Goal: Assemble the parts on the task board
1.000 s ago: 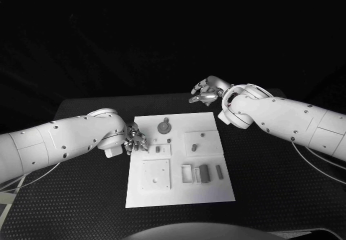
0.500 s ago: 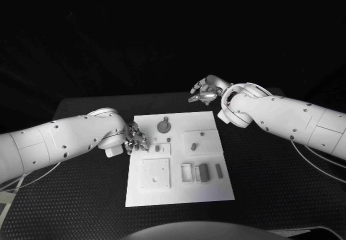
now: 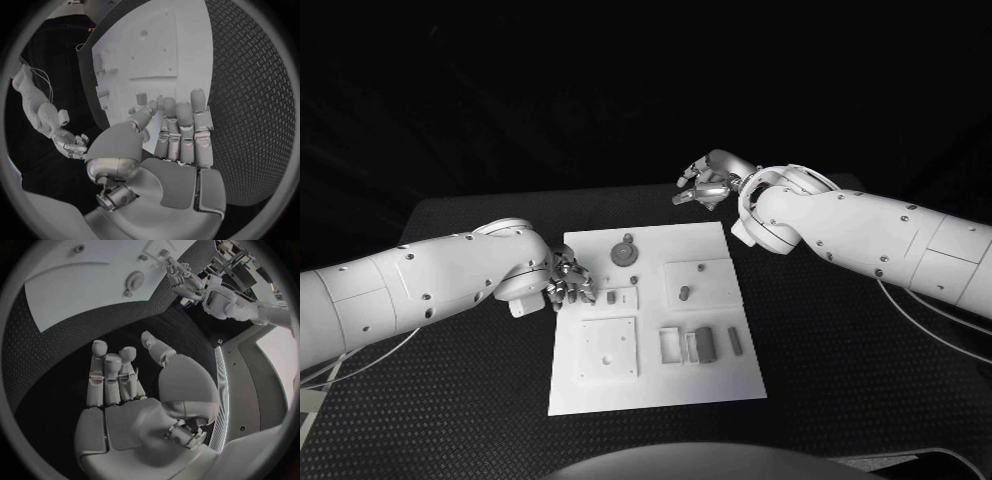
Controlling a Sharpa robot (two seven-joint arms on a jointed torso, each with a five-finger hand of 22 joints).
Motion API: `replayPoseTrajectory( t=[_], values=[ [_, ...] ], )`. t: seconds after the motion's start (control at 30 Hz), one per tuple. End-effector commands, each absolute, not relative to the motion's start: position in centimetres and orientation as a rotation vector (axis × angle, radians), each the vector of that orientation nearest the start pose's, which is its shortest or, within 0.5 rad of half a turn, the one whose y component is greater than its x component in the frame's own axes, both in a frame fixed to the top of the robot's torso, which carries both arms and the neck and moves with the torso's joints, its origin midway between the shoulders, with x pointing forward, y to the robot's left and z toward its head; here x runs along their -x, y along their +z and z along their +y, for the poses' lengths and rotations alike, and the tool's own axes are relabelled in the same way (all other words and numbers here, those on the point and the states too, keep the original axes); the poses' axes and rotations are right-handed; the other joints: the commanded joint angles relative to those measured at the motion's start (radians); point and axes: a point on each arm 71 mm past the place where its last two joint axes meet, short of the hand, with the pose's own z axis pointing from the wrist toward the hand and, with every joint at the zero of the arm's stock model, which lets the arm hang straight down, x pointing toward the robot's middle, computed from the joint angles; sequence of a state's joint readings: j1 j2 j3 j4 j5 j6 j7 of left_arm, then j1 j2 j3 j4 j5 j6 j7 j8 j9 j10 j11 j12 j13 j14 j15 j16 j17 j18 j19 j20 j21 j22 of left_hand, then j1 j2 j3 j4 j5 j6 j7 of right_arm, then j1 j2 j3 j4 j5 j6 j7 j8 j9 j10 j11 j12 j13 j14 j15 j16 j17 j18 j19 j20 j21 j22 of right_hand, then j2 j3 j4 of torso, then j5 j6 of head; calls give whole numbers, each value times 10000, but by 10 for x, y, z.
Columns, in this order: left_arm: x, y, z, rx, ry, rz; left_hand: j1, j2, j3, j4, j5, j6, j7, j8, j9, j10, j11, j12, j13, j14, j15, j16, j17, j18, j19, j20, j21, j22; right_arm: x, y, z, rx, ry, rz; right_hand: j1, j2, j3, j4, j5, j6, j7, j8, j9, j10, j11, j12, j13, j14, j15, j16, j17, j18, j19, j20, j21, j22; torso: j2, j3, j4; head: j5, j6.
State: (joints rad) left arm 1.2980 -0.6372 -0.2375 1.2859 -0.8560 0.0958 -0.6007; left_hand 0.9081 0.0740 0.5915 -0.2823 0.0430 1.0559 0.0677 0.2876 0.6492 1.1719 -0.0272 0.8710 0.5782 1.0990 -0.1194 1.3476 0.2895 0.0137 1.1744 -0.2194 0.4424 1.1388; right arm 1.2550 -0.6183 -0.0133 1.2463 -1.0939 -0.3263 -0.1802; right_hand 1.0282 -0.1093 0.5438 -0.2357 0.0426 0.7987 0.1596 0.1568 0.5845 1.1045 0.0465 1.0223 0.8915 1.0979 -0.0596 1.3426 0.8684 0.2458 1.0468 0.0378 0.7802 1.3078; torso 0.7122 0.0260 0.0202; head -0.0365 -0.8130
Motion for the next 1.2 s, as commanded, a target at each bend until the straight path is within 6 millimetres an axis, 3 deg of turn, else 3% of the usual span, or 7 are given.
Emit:
replayPoseTrajectory(
  t=[0.03, 0.33, 0.93, 1.2],
  values=[
    [-503, -261, 193, 3685, -2746, 24460, 135, 76, 38, 12, 60, 67, 40, 212, 226, 194, -107, -34, -12, 155, -174, 39, 16, -133, 108, -40, 39, 12, -549, -170, -174, -2646, 7026, 17203, -76, 25, 12, 44, 63, 7, 60, 45, -16, -14, 38, 32, -17, -61, 18, 58, -10, 160, -21, 41, -57, 132, -2, 9, -8, -1, -14],
    [-503, -261, 195, 3648, -2675, 24525, 133, 75, 35, 12, 60, 65, 39, 206, 222, 202, -108, -39, -10, 158, -179, 49, 18, -133, 116, -46, 45, 17, -549, -170, -175, -2660, 7005, 17202, -82, 20, 9, 46, 63, 6, 61, 45, -17, -17, 39, 33, -20, -64, 18, 59, -12, 160, -23, 42, -58, 133, 0, 2, 3, 2, -82],
    [-501, -262, 192, 3492, -2707, 24658, 139, 78, 36, 6, 60, 64, 38, 198, 217, 212, -110, -48, -4, 158, -185, 64, 20, -133, 121, -55, 51, 25, -548, -171, -176, -2626, 7014, 17296, -89, 16, 9, 52, 63, 1, 62, 44, -18, -22, 41, 34, -24, -69, 20, 61, -17, 160, -27, 44, -60, 135, -5, -11, 19, 18, -100],
    [-501, -262, 193, 3492, -2693, 24675, 139, 79, 35, 6, 60, 64, 38, 194, 215, 216, -110, -52, -1, 156, -187, 69, 20, -135, 122, -57, 53, 29, -548, -172, -176, -2633, 7008, 17298, -89, 18, 10, 53, 63, 0, 62, 44, -18, -24, 41, 35, -26, -71, 20, 62, -19, 160, -28, 44, -61, 135, -3, -4, -2, 31, -89]
  ],
)
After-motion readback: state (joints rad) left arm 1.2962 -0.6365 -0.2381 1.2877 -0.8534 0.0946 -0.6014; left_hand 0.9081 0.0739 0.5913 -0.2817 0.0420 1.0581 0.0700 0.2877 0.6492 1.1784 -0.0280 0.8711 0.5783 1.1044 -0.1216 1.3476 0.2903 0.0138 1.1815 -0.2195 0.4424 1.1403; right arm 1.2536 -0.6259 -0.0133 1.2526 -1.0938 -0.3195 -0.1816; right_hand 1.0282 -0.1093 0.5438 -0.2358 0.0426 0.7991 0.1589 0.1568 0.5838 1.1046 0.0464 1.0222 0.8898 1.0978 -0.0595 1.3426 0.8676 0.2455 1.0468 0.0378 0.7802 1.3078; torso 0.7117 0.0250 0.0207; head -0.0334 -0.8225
